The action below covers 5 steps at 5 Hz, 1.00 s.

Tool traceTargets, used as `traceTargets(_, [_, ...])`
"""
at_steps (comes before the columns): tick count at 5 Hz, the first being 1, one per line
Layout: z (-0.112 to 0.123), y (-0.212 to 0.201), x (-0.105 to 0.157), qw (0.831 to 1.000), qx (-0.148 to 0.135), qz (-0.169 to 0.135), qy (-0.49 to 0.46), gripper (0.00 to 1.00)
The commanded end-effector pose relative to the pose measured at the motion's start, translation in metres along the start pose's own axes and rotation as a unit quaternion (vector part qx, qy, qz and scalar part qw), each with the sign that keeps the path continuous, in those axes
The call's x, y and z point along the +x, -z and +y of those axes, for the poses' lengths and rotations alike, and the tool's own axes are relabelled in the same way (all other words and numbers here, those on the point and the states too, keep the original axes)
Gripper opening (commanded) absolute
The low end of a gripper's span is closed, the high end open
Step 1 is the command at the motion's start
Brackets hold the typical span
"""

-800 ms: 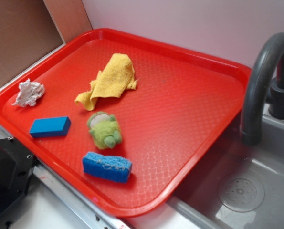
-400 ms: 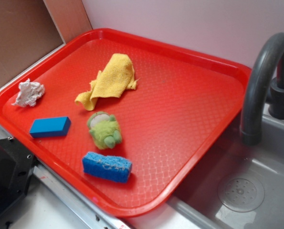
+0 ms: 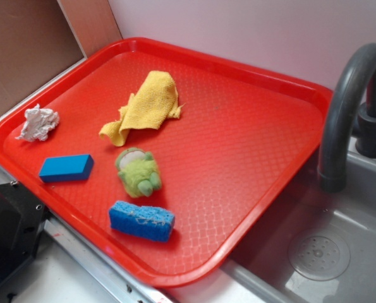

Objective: Grab the white paper.

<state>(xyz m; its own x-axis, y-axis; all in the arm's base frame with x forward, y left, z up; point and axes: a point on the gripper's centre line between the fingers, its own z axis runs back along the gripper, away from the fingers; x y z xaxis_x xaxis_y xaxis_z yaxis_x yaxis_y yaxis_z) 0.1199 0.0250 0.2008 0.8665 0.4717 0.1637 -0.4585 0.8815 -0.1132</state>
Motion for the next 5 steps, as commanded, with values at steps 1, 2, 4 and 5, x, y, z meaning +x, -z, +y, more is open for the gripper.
traceTargets(1, [0.06, 0.048, 0.028, 0.986, 0.055, -0.022, -0.157, 1.0])
traceTargets(2, [0.077, 0.066, 0.036, 0.976, 0.057, -0.035, -0.209, 1.0])
traceTargets(4, [0.078, 0.118, 0.045, 0.977, 0.069, -0.006, -0.2, 1.0])
traceTargets(5, [0.079, 0.144, 0.048, 0.982, 0.061, 0.023, -0.176, 1.0])
